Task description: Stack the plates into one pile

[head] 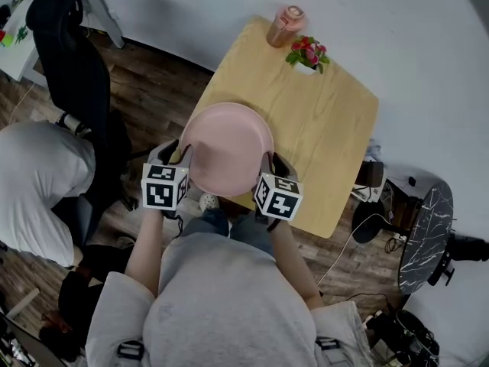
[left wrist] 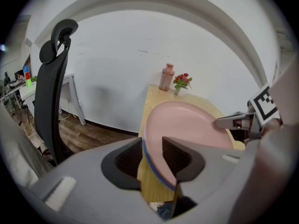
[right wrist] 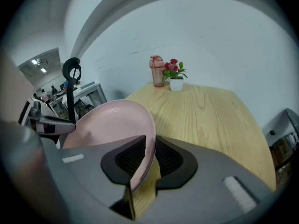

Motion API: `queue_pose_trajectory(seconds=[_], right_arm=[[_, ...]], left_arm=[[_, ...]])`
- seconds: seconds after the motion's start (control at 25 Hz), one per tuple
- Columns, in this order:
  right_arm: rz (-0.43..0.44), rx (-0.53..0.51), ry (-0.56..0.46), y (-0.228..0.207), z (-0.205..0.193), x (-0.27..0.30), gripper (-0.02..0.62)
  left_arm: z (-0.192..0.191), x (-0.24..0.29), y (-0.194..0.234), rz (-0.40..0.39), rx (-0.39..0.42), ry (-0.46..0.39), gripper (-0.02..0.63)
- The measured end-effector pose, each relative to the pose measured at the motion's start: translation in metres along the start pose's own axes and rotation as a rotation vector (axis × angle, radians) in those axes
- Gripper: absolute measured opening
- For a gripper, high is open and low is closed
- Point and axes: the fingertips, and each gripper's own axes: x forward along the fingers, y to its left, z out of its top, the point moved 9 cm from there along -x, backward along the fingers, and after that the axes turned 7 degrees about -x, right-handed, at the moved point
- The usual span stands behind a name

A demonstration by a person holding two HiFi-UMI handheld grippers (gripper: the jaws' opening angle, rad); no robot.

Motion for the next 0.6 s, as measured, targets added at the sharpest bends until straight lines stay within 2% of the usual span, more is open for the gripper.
queue_pose_trajectory(seconds=[0.24,0.4,0.44,0.48,0.6], right_arm=[[-0.016,-0.010,-0.073,-0.006,0.006,-0.014,0.048],[0.058,-0.045,-0.139,-0.003,0.015,-0.028,0.036],[0.073,-0.061,-0.152,-0.002,0.017,-0.032,0.003],[0.088,-0.085,-0.166,0.000,0.019,-0.037,0.003],[0.127,-0.161,-0.218,0.005,0.026,-0.053,0.003]], left_arm=[[0.006,-0.017,-0.005,0.059,-0.016,-0.098,0.174],[0.011,-0.040,-0.013,0.093,-0.030,-0.195,0.104],[0.012,-0.047,-0.015,0.099,-0.034,-0.220,0.081],[0.013,-0.054,-0.018,0.104,-0.037,-0.245,0.064],[0.017,-0.074,-0.029,0.119,-0.030,-0.309,0.058]])
